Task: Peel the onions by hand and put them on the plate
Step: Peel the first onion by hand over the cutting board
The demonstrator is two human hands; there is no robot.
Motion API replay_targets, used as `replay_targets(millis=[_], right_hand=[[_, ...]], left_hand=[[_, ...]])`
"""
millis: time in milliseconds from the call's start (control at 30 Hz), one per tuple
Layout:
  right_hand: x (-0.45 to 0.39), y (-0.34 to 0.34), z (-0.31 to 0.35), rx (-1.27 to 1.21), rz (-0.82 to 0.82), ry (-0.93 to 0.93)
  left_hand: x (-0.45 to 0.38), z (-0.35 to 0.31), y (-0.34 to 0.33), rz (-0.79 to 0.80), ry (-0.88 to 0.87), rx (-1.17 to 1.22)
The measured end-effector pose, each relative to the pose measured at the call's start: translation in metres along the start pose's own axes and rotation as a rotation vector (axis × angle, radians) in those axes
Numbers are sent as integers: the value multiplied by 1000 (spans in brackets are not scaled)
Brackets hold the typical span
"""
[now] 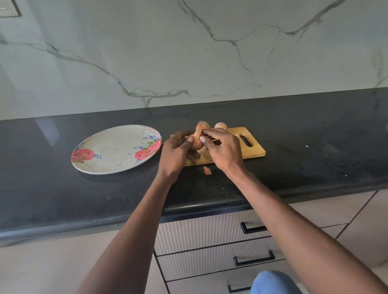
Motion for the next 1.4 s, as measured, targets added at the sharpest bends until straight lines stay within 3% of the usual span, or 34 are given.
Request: replay_targets(millis=[300, 567, 833, 1400], right_hand=[[3, -3, 3, 82, -31, 50], [2, -8, 1, 94, 5, 87], [2, -6, 2, 33, 48, 22], [6, 0, 8, -60, 113, -158]], left_hand=[[1, 0, -2, 5, 15, -69], [0, -4, -2, -21, 66, 28], [-2, 1, 4, -47, 82, 131], [-1, 2, 3, 31, 79, 36]])
Point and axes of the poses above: each hand's wrist, its own x-axis away from the middle knuckle, its own y-axis out of the back of the hand, z = x × y, the point moved 2 cm from there along -x, towards the middle knuckle, and after that the axes turned 10 degrees about z, right-handed, at the moved point
